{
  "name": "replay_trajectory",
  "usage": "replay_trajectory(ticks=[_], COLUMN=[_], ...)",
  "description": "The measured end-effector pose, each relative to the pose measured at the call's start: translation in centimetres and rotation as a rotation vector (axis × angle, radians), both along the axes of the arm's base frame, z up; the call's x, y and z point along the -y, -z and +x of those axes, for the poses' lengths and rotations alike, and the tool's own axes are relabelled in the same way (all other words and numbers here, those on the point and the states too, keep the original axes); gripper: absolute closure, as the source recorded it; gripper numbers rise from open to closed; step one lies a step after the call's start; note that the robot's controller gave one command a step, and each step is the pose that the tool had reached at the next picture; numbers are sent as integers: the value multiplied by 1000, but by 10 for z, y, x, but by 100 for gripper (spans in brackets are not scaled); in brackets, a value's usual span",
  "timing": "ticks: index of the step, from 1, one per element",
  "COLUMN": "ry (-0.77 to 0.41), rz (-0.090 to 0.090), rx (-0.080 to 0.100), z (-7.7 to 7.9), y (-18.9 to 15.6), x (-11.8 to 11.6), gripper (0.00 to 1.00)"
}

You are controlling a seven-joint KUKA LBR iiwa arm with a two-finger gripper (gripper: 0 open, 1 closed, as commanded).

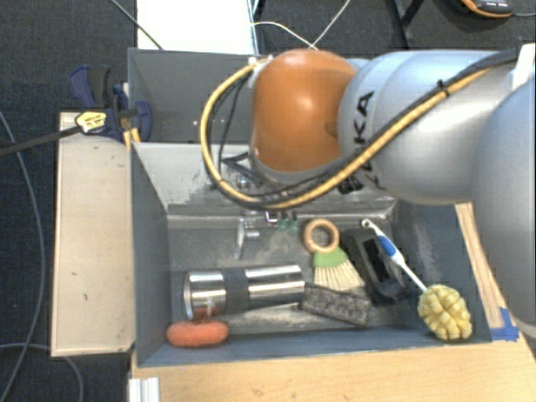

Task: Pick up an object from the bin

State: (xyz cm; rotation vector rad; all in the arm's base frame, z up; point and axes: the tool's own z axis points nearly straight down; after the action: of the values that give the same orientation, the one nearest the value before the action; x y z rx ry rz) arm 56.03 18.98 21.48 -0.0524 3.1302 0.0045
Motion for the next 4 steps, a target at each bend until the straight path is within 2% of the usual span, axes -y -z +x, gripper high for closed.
replay_trajectory(ticks=[1, 2, 3, 4], ry=[-15, -40, -43, -80], rz=[-2, -2, 1, 0], rx=[-8, -7, -4, 1], z=[-15, -41, -64, -67], y=[20, 17, 83, 96], x=[-7, -3, -11, -19], gripper=[0, 0, 0, 0])
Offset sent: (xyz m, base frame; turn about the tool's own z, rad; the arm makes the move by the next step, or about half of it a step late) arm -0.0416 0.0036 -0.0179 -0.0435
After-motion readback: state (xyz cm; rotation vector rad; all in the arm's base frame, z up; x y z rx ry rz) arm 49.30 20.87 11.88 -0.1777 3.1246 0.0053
